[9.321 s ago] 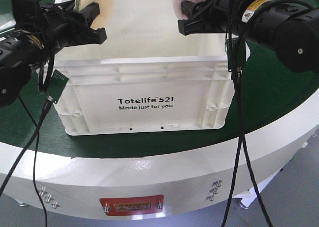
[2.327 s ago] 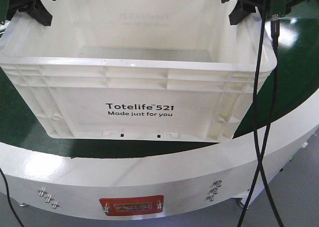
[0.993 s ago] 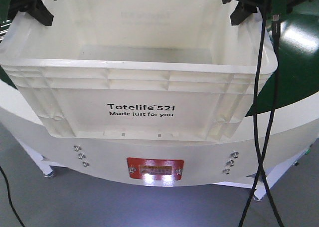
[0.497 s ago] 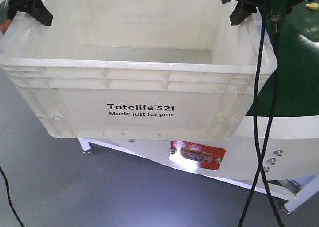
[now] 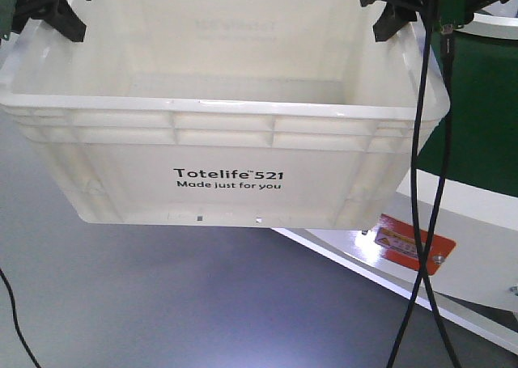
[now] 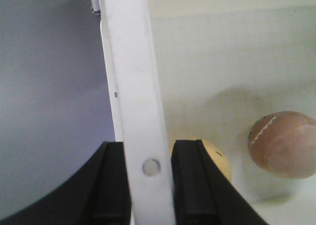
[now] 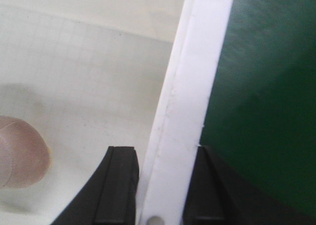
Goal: Place moving items into box and shelve
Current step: 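Hold the crate raised while the base turns away from the conveyor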
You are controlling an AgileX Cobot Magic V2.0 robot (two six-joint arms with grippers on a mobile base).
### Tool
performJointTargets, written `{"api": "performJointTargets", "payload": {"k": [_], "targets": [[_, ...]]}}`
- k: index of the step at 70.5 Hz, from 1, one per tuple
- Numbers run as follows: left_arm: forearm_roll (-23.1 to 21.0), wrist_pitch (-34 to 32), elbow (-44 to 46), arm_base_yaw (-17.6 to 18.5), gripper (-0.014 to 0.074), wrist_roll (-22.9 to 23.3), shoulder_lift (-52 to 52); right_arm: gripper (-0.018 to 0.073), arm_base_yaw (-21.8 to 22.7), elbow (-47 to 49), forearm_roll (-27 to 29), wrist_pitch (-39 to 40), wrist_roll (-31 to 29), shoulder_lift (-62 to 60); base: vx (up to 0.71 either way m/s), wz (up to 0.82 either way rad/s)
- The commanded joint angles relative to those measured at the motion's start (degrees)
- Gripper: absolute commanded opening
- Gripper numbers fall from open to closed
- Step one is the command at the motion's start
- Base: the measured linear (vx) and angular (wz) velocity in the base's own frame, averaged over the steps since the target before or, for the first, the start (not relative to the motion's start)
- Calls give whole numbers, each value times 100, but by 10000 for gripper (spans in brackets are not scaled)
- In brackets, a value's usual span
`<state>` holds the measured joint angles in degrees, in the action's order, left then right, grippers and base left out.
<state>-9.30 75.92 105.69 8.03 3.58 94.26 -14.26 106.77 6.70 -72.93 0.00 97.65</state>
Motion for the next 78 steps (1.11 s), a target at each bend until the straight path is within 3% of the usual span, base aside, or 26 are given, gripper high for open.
{"api": "performJointTargets", "payload": {"k": [1, 78], "targets": [[-496, -566, 272, 87, -17, -26, -337, -12, -86, 268, 469, 496, -232, -365, -12, 47], [-496, -566, 272, 87, -17, -26, -337, -12, -86, 268, 457, 472, -232, -365, -11, 51]]}}
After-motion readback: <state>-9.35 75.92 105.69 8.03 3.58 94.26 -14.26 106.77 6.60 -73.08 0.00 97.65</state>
